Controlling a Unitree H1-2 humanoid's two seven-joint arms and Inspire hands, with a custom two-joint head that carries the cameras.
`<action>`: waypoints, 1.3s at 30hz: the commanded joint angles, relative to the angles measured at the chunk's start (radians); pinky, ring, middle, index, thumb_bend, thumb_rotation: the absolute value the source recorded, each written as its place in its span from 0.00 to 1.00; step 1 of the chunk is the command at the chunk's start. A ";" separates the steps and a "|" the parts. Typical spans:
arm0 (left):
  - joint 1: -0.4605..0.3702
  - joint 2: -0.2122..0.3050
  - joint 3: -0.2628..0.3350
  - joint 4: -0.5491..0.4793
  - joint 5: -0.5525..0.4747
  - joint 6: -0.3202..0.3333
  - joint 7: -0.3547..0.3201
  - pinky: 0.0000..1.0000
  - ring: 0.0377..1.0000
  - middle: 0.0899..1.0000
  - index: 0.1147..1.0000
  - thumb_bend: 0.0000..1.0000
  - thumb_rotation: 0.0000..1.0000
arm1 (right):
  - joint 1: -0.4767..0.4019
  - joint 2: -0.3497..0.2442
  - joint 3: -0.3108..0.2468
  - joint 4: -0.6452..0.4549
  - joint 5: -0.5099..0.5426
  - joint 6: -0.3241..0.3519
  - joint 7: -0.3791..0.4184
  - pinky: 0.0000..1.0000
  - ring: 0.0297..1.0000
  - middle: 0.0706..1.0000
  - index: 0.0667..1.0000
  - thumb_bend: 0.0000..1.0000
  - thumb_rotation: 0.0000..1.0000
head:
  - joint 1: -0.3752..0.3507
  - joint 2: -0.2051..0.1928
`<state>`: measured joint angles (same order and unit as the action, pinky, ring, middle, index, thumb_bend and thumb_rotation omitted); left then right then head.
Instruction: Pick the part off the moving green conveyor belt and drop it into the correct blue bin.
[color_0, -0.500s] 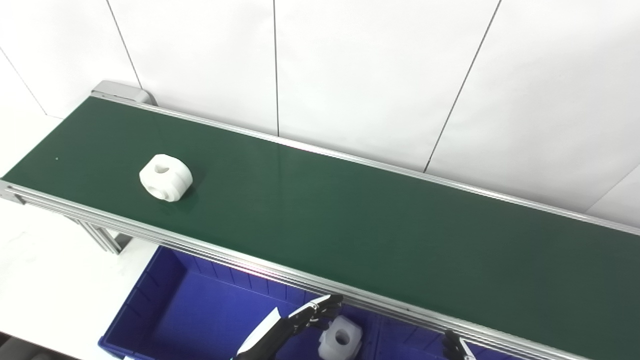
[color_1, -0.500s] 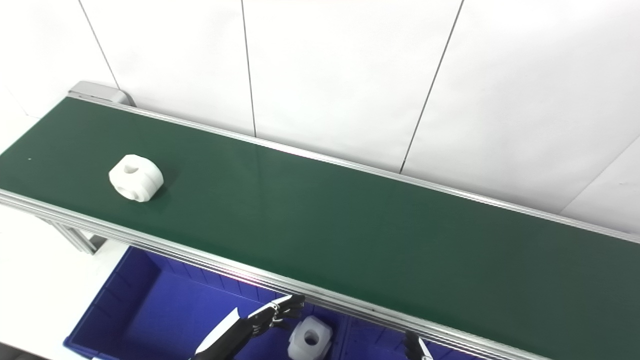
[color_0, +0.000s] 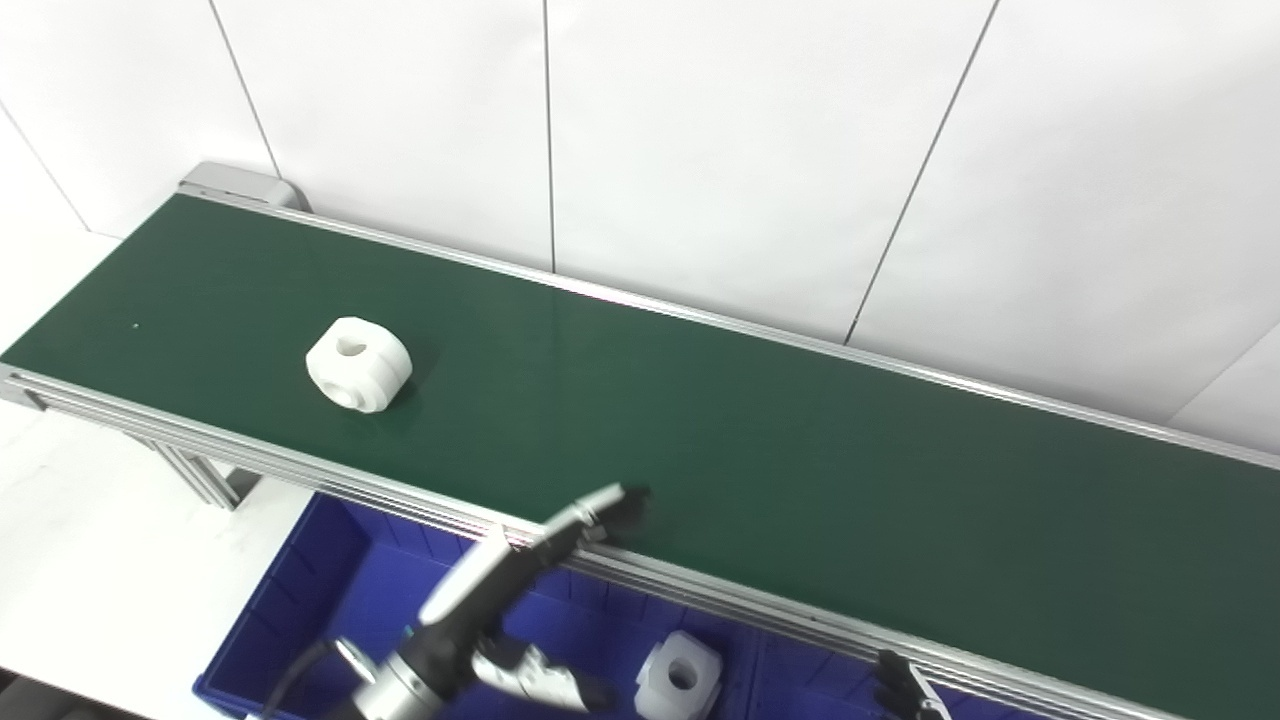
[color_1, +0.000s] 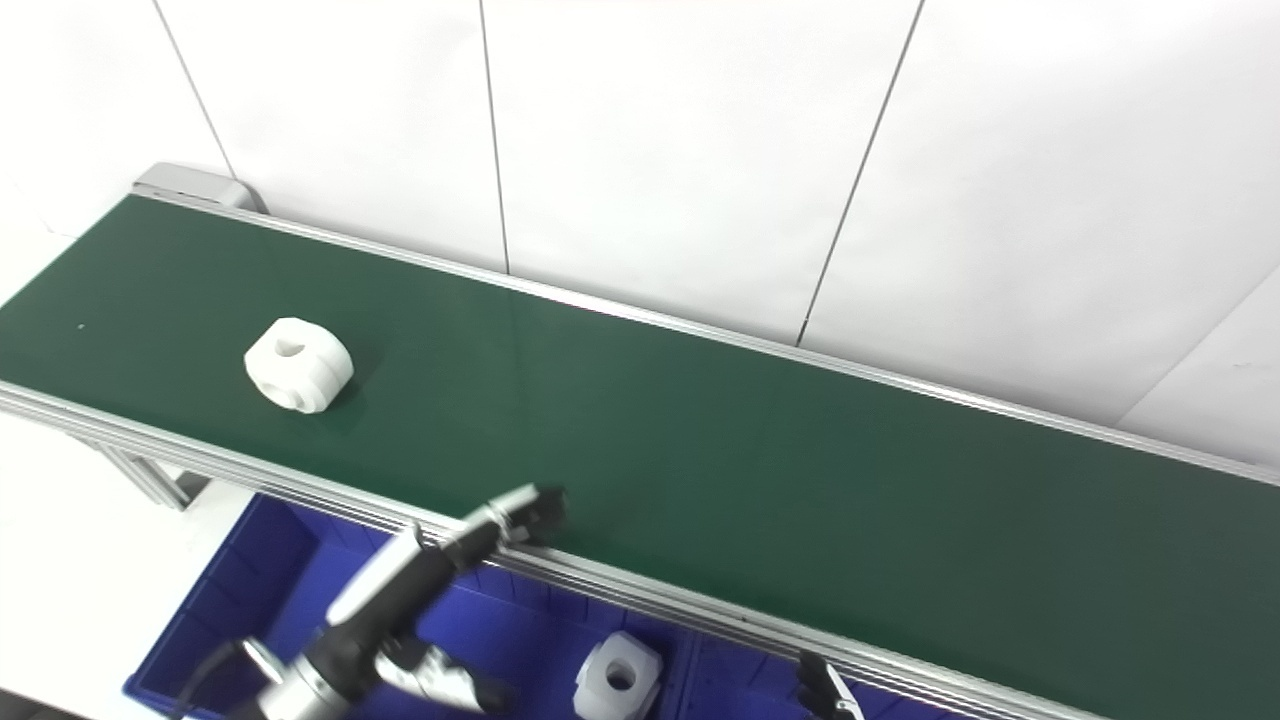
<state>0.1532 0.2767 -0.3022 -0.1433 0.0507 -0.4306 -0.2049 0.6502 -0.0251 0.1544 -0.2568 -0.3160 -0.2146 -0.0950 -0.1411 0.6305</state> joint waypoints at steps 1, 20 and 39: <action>-0.066 0.020 0.029 -0.036 -0.017 -0.003 -0.018 0.86 0.92 0.94 0.94 0.76 0.56 | -0.009 0.005 0.000 -0.023 0.010 -0.024 -0.001 0.77 0.83 0.85 0.86 0.77 0.09 | -0.019 0.008; -0.448 0.136 0.170 0.229 0.107 0.101 -0.092 0.83 0.90 0.93 0.93 0.70 0.41 | -0.039 0.006 0.003 -0.031 0.003 -0.020 0.007 0.78 0.82 0.83 0.85 0.78 0.14 | -0.013 0.042; -0.640 0.235 0.086 0.516 0.405 0.056 -0.080 0.81 0.90 0.95 0.95 0.81 0.11 | -0.033 0.001 0.004 -0.029 0.024 -0.027 0.013 0.78 0.82 0.83 0.85 0.76 0.12 | 0.010 0.038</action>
<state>-0.4446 0.4854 -0.2160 0.3794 0.4454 -0.3595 -0.2970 0.6076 -0.0240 0.1564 -0.2570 -0.3008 -0.2146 -0.0842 -0.1350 0.6688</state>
